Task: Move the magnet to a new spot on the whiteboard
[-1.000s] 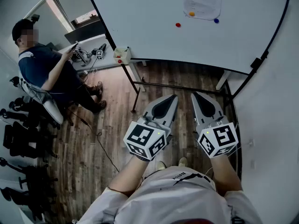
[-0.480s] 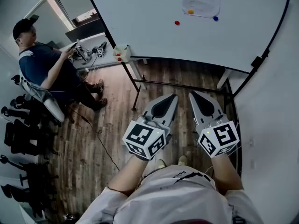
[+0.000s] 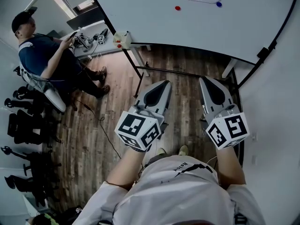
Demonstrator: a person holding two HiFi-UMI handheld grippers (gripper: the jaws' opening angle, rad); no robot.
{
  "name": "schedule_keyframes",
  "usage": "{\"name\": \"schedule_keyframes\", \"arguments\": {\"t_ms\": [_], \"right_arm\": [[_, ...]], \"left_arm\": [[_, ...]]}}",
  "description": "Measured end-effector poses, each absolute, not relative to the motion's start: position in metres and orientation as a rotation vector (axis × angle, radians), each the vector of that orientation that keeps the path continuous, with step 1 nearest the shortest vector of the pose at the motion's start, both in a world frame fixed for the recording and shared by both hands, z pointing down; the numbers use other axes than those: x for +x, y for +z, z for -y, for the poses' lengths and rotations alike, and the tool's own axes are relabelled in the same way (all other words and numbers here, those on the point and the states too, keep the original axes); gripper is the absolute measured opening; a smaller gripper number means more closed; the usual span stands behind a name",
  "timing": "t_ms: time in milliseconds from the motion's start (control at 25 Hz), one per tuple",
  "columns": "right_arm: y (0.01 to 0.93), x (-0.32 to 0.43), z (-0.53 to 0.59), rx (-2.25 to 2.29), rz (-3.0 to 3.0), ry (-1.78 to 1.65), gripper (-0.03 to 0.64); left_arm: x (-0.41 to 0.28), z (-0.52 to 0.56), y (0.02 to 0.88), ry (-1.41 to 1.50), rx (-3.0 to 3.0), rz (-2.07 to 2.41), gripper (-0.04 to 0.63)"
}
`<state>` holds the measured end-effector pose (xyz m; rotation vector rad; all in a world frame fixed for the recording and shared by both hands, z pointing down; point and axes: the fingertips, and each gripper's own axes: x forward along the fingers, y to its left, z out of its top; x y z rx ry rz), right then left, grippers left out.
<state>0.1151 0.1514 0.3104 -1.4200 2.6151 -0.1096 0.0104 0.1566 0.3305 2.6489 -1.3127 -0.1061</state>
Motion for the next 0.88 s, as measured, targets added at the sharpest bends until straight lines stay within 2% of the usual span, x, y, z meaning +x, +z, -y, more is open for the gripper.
{"name": "schedule_keyframes", "arguments": {"t_ms": [440,880], "right_arm": [[0.318,0.132,-0.143,-1.396,-2.635,-0.099,0.014],[0.327,0.120,-0.088,-1.473,-2.651,-0.083,0.014]], "left_arm": [[0.043,-0.150,0.339,-0.080,2.651,1.316,0.011],[0.038,-0.089,0.344,-0.112,2.669,1.258,0.011]]}}
